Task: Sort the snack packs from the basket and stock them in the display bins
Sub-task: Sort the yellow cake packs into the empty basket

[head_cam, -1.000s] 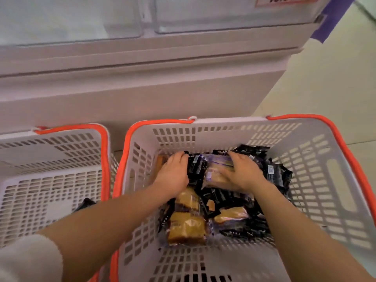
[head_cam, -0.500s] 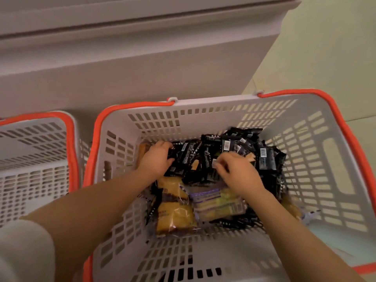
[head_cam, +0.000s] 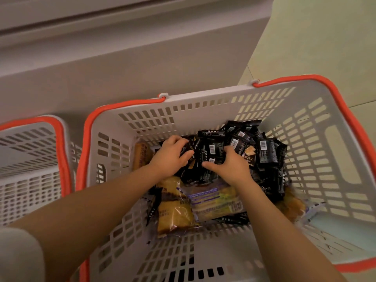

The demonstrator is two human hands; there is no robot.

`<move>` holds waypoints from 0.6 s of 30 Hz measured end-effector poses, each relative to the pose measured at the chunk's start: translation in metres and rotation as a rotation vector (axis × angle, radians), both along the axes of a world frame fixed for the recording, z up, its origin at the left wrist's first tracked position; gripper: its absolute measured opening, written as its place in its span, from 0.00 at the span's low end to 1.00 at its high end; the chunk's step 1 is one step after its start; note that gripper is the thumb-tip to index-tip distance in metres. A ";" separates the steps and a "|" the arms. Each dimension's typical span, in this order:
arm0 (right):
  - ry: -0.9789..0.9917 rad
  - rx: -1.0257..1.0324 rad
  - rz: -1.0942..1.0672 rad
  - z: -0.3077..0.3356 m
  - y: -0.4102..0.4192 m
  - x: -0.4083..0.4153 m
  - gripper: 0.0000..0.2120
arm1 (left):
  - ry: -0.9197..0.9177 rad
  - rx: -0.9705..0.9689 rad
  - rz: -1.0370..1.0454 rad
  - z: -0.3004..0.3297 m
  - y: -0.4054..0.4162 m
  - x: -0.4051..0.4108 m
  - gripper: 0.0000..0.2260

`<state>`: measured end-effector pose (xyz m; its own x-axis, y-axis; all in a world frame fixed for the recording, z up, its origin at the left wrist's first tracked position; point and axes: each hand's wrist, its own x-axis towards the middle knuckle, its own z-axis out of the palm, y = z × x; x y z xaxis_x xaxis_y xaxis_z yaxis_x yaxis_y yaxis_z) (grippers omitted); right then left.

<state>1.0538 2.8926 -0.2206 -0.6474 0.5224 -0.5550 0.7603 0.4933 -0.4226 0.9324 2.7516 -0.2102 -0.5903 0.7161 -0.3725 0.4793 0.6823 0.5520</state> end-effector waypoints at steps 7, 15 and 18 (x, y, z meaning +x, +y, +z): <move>-0.070 0.089 0.136 0.011 -0.008 0.001 0.40 | -0.038 -0.189 0.019 -0.005 0.018 -0.007 0.38; -0.188 0.002 0.160 0.015 -0.009 0.005 0.38 | -0.338 -0.244 0.274 -0.003 0.019 -0.017 0.34; -0.228 -0.074 0.171 0.015 -0.011 0.005 0.39 | -0.252 -0.256 0.177 -0.001 0.012 -0.011 0.40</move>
